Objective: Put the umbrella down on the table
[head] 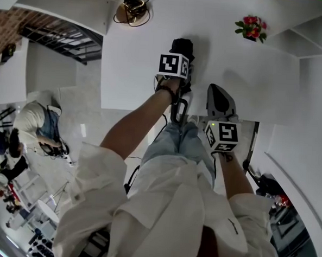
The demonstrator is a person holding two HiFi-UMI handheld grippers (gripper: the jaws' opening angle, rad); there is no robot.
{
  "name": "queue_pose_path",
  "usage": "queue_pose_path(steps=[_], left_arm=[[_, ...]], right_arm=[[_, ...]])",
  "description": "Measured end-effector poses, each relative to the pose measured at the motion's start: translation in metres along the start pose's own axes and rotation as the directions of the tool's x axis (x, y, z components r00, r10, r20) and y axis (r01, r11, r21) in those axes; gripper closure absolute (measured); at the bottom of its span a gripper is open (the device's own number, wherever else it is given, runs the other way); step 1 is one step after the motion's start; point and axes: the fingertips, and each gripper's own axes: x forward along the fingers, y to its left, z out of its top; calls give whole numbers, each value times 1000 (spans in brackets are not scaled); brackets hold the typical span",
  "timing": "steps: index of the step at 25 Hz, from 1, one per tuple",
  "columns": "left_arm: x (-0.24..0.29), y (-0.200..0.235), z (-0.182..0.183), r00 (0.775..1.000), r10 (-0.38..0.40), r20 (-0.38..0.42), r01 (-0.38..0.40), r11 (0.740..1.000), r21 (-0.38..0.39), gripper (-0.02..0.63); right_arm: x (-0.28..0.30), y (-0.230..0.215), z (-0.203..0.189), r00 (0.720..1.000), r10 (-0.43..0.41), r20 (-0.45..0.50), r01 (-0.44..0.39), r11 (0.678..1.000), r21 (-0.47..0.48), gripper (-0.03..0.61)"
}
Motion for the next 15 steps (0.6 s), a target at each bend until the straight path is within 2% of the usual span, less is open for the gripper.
queue_pose_path(steps=[11, 15], left_arm=[[5, 2, 0, 997, 62, -38, -60, 997, 50, 281], [-4, 6, 2, 998, 54, -27, -52, 998, 44, 261]], right_arm=[[-6, -1, 6, 1000, -13, 16, 13, 1000, 6, 561], [-10, -1, 12, 999, -20, 28, 20, 1000, 6, 560]])
